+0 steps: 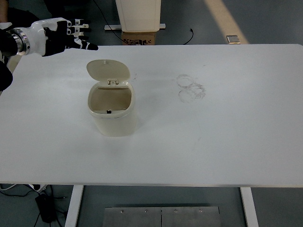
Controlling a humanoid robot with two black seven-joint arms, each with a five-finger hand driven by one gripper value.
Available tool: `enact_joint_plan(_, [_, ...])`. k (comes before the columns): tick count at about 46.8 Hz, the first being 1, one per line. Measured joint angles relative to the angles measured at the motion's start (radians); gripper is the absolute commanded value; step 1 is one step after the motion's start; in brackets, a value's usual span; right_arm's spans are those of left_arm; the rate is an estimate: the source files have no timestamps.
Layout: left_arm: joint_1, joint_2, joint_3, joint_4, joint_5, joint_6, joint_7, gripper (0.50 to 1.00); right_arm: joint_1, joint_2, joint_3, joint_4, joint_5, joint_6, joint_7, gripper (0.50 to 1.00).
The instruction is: Close trash bin
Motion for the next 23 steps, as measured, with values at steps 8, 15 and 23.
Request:
enact_joint_plan(8, [-0.107, -0.024, 0.112, -0.026, 0.003, -0.011, 0.003, 1.0, 0.0, 0.0, 0.0, 0.0, 0.0, 0.0, 0.0, 0.991])
enact_joint_plan(15, [-0.181, -0.048, 0.148, -0.041, 0.004, -0.012, 0.003, 1.0, 0.0, 0.0, 0.0, 0.0, 0.0, -0.001, 0.0, 0.991])
enact_joint_plan(23, [-0.269, -0.109, 0.22, -0.057, 0.005, -0.026, 0.015, 1.0, 0.0, 0.0, 0.0, 0.0, 0.0, -0.001, 0.0, 0.991])
